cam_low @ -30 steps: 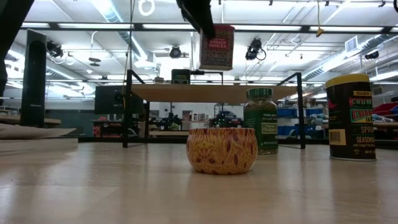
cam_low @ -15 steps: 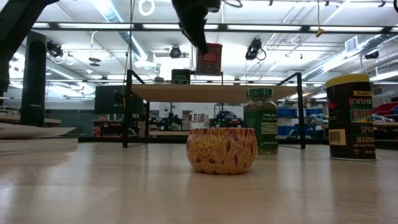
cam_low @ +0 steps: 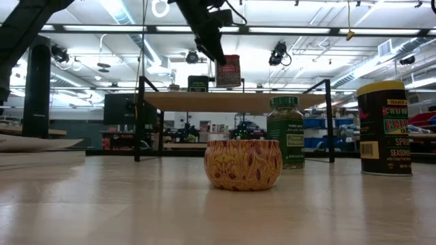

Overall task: Shelf spices
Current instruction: Put the red seasoning can on the shelf

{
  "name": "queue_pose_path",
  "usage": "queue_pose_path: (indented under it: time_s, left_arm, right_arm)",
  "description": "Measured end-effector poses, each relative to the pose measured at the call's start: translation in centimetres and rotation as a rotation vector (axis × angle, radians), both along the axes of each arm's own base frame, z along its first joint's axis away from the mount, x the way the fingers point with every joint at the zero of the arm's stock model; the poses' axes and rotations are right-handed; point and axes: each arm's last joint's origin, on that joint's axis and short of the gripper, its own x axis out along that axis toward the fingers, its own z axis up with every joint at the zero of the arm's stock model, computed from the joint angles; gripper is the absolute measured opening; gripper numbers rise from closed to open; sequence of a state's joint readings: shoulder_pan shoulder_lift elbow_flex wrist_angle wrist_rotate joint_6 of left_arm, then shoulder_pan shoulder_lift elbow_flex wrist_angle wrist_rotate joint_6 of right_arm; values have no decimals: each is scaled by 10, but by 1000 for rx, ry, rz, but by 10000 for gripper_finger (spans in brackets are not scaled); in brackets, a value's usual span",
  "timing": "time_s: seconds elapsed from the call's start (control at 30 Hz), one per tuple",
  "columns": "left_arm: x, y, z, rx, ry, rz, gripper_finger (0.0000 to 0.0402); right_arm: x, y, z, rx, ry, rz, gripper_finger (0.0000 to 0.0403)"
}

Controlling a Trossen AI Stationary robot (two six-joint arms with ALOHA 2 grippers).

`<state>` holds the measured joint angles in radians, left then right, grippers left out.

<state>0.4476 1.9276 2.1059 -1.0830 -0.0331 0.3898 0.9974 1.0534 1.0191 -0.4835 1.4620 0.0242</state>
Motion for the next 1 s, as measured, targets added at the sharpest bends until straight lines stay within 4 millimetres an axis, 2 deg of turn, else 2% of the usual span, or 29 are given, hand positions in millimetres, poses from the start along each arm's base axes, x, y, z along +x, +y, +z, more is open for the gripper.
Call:
queue_pose_path:
  time_s: [0.23, 0.4, 1.0]
  left_arm:
    - [7, 22, -14, -15, -15, -26, 211]
    - [11, 30, -27, -31, 15, -19, 211]
    - [8, 38, -27, -30, -1, -9, 211]
  right_arm:
    - [0, 0, 0, 1, -1, 0, 6]
    - [0, 0, 0, 3, -2, 0, 4]
    - [0, 0, 0, 3, 3, 8, 4]
